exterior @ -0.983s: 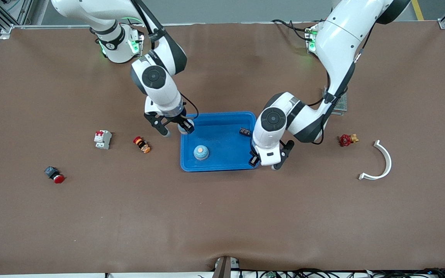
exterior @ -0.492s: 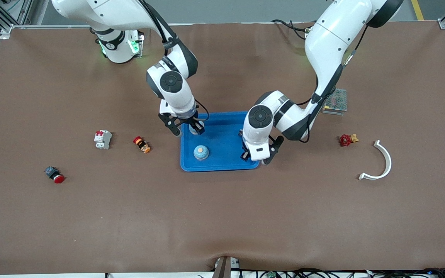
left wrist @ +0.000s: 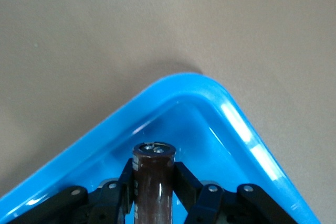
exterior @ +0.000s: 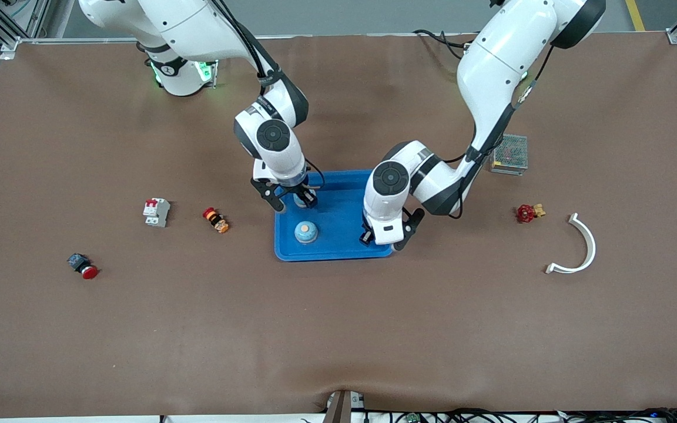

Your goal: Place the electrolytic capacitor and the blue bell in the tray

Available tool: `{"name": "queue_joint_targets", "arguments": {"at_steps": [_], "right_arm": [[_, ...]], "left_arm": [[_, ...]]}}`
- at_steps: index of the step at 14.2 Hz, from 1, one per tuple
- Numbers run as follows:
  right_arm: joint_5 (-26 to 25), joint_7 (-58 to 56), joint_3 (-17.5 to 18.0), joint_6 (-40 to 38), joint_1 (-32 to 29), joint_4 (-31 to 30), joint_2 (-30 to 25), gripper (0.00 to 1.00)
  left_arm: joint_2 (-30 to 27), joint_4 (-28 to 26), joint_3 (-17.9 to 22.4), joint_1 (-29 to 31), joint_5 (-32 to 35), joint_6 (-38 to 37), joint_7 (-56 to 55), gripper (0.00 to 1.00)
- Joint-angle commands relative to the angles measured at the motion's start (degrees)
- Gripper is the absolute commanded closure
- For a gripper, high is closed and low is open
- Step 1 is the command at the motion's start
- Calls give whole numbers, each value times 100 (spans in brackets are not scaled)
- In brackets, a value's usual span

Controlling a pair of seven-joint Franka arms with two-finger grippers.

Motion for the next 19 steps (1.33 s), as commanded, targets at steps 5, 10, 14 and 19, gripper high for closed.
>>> {"name": "queue_joint_targets", "arguments": {"at_steps": [5, 10, 14, 19], "right_arm": [[-258, 221, -90, -166, -3, 323, 58, 0], [-303, -453, -82, -2044, -223, 1289, -38, 0], [-206, -2954, -73, -3048, -986, 1413, -565, 0], [-267, -5531, -82, -3419, -2383, 1492, -961, 0]], "left_arm": [[-88, 458, 44, 21, -83, -173, -18, 0], [-773, 494, 26, 486, -74, -946, 666, 0], [-1282, 493, 44, 899, -30, -1438, 1720, 0], [-2126, 467, 70, 1505, -4, -2432, 3784, 0]]}}
